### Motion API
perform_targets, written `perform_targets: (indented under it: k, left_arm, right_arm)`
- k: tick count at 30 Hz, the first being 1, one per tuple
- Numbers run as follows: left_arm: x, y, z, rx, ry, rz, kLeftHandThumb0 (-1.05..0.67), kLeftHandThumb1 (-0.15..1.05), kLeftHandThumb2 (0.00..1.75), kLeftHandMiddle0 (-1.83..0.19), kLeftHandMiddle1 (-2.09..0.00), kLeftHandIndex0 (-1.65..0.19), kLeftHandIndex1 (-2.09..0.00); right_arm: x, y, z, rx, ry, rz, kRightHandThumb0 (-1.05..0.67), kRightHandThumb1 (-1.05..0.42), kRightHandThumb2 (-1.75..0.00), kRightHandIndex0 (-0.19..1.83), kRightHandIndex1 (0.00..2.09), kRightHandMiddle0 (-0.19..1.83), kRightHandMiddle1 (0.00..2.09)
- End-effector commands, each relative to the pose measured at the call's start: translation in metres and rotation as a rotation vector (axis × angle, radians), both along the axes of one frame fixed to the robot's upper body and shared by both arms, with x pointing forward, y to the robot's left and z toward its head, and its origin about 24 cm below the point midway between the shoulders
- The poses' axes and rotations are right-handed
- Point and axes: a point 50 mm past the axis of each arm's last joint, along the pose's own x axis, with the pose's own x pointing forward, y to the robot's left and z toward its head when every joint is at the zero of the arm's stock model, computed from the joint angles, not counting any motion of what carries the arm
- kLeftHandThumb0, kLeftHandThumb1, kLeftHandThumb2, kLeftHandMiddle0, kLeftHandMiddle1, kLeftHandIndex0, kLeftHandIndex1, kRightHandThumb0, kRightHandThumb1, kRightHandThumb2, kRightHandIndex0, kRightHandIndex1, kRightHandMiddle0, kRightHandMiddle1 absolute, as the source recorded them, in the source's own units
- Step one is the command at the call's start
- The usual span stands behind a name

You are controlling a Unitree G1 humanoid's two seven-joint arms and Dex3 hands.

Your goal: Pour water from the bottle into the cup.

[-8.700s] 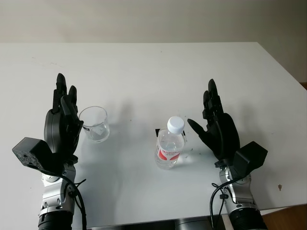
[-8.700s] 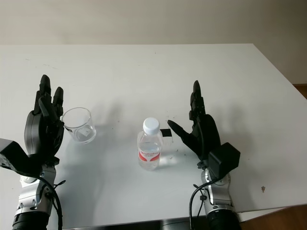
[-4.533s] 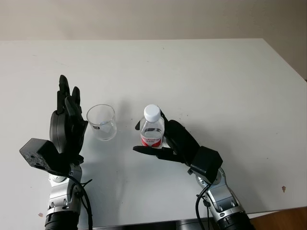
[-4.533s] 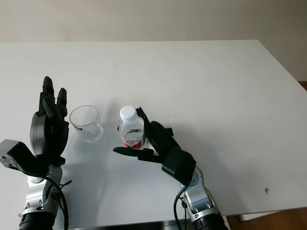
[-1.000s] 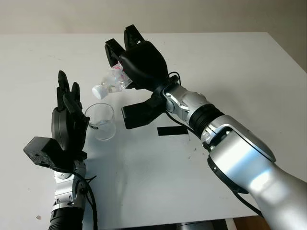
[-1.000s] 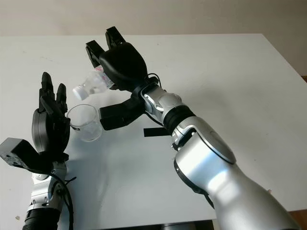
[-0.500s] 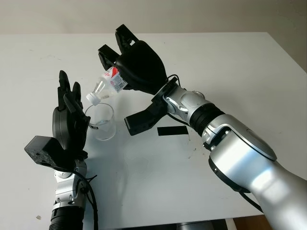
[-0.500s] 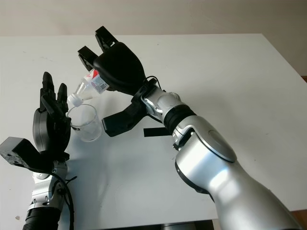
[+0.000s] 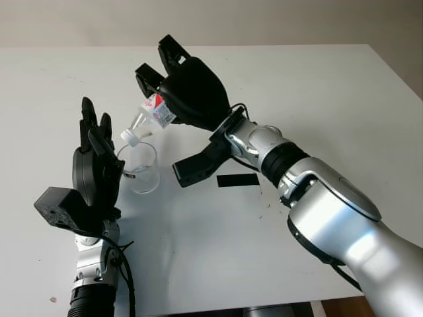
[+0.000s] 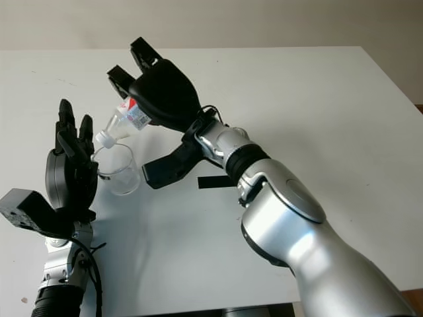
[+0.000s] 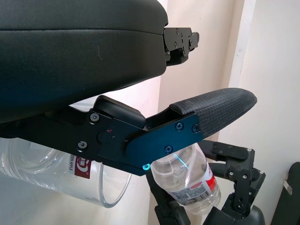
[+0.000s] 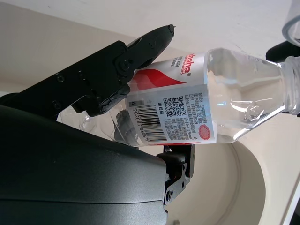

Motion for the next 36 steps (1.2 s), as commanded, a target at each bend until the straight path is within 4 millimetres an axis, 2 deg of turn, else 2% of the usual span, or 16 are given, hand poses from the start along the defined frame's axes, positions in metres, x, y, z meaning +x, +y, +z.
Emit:
perform_targets:
  k: [1,4,6,8,10,12,13,15,18,19,20,23,29,36]
  left_arm:
    - [-0.003,-0.002,-0.011,-0.011,0.036,-0.002,-0.94,1.05,0.85,0.19,-0.33,0.09,0.0]
    - [-0.004,-0.001,-0.011,-0.008,0.036,-0.004,-0.93,1.05,0.86,0.19,-0.31,0.1,0.0]
    - [-0.004,-0.001,-0.011,-0.009,0.035,-0.001,-0.93,1.05,0.85,0.19,-0.32,0.1,0.0]
    - [-0.004,-0.001,-0.011,-0.015,0.036,0.002,-0.94,1.05,0.84,0.19,-0.33,0.09,0.0]
    - [-0.005,-0.001,-0.011,-0.015,0.037,0.003,-0.94,1.05,0.83,0.19,-0.34,0.09,0.0]
    - [-0.005,0.0,-0.012,-0.013,0.039,0.003,-0.94,1.05,0.83,0.19,-0.34,0.09,0.0]
    - [-0.006,0.0,-0.012,-0.012,0.04,0.003,-0.94,1.05,0.83,0.19,-0.32,0.1,0.0]
    - [-0.006,0.001,-0.012,-0.01,0.041,0.003,-0.94,1.05,0.83,0.19,-0.32,0.1,0.0]
    - [-0.007,0.001,-0.012,-0.005,0.042,0.003,-0.94,1.05,0.84,0.19,-0.34,0.08,0.0]
    - [-0.007,0.002,-0.012,-0.005,0.042,0.002,-0.94,1.05,0.83,0.19,-0.34,0.09,0.0]
    - [-0.007,0.002,-0.012,-0.005,0.041,-0.002,-0.94,1.05,0.83,0.19,-0.33,0.09,0.0]
    - [-0.008,0.004,-0.012,-0.005,0.043,-0.003,-0.94,1.05,0.82,0.19,-0.32,0.1,0.0]
    - [-0.01,0.005,-0.011,-0.005,0.045,-0.001,-0.95,1.05,0.82,0.19,-0.39,0.06,0.0]
    - [-0.013,0.006,-0.011,-0.001,0.05,-0.006,-0.94,1.05,0.82,0.19,-0.32,0.09,0.0]
  right_arm:
    - [0.003,-0.002,0.012,0.011,-0.034,-0.011,-0.35,-0.92,-0.05,0.99,2.09,0.32,1.64]
    - [0.004,-0.005,0.013,0.007,-0.038,-0.018,-0.36,-0.93,-0.05,1.03,2.09,0.33,1.75]
    - [0.005,-0.008,0.015,0.016,-0.03,-0.037,-0.33,-0.95,-0.06,1.02,2.09,0.35,1.98]
    - [0.007,-0.01,0.016,0.043,-0.003,-0.052,-0.31,-0.96,-0.06,0.99,2.09,0.32,2.06]
    - [0.009,-0.013,0.017,0.12,0.073,-0.073,-0.29,-0.96,-0.06,0.89,2.09,0.24,1.94]
    - [0.013,-0.019,0.02,0.226,0.178,-0.094,-0.25,-0.98,-0.06,0.88,2.09,0.22,1.91]
    - [0.014,-0.022,0.02,0.264,0.217,-0.1,-0.21,-1.02,-0.15,0.9,2.09,0.27,2.02]
    - [0.018,-0.028,0.022,0.362,0.314,-0.118,-0.2,-1.04,-0.23,0.92,2.09,0.32,2.07]
    - [0.022,-0.038,0.023,0.534,0.457,-0.11,-0.15,-1.02,-0.23,1.04,2.09,0.57,2.09]
    - [0.023,-0.041,0.023,0.592,0.512,-0.103,-0.15,-0.99,-0.29,1.13,2.09,0.76,2.09]
    - [0.024,-0.045,0.022,0.641,0.558,-0.096,-0.15,-0.97,-0.32,1.17,2.09,0.84,2.09]
    - [0.026,-0.052,0.019,0.761,0.662,-0.076,-0.14,-0.96,-0.29,1.15,2.09,0.96,2.09]
    - [0.028,-0.065,0.011,0.931,0.838,-0.013,-0.15,-1.04,-0.18,1.05,2.09,0.98,2.09]
    - [0.021,-0.079,-0.01,1.021,1.054,0.096,-0.23,-1.05,-0.22,0.98,2.09,0.94,2.09]
